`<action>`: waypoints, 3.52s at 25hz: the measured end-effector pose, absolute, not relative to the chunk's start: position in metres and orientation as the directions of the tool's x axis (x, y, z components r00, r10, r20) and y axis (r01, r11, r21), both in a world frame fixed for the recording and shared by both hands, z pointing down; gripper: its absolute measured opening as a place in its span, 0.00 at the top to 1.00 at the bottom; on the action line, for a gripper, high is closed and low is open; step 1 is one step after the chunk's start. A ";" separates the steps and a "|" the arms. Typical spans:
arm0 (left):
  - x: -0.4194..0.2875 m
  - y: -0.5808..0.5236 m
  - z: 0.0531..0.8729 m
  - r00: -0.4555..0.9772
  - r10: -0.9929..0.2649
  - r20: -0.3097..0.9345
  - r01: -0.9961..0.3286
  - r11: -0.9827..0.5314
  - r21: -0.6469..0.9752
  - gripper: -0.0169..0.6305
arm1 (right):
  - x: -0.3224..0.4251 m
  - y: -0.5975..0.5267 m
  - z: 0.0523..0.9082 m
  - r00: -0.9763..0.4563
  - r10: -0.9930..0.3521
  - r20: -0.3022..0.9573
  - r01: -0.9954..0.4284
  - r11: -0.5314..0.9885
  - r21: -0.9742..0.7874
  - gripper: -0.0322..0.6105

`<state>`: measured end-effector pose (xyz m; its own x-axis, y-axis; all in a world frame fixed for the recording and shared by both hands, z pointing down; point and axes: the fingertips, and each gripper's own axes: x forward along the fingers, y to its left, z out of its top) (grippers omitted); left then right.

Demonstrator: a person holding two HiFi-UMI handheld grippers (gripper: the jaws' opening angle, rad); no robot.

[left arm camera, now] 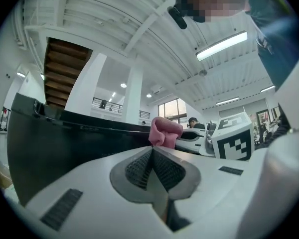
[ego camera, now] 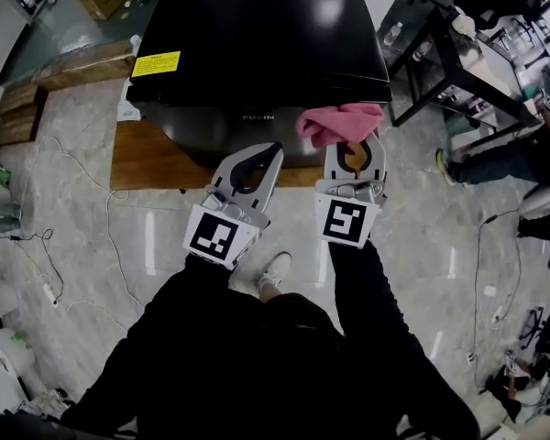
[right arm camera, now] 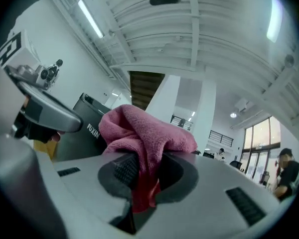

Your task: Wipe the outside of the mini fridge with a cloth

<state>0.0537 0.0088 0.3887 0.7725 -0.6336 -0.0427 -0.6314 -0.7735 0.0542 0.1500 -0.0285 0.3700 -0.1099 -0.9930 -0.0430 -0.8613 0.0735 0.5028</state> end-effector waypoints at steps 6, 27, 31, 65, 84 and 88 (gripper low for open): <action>0.049 0.007 0.408 0.752 -0.658 -0.034 -0.657 -0.753 0.045 0.97 | 0.137 -0.028 0.391 -0.116 -0.992 -0.051 -0.785 0.061 0.616 0.85; 0.069 0.000 0.575 0.734 -0.659 0.165 -0.672 -0.740 0.034 0.97 | 0.133 -0.031 0.589 -0.136 -0.956 0.259 -0.710 0.276 0.648 0.85; 0.084 -0.009 0.616 0.726 -0.647 0.234 -0.672 -0.739 0.042 0.97 | 0.143 -0.037 0.627 -0.144 -0.940 0.309 -0.697 0.318 0.643 0.85; 0.081 0.097 0.518 0.818 -0.508 0.269 -0.564 -0.799 0.207 0.96 | 0.146 0.113 0.544 -0.444 -0.802 0.400 -0.818 0.545 0.184 0.85; 0.043 0.096 0.402 0.905 -0.408 0.117 -0.424 -0.885 0.190 0.97 | 0.135 0.099 0.424 -0.291 -0.911 0.293 -0.942 0.326 0.078 0.85; 0.057 0.084 0.394 0.930 -0.355 0.091 -0.366 -0.914 0.174 0.97 | 0.154 0.087 0.416 -0.210 -0.937 0.280 -0.970 0.236 0.064 0.85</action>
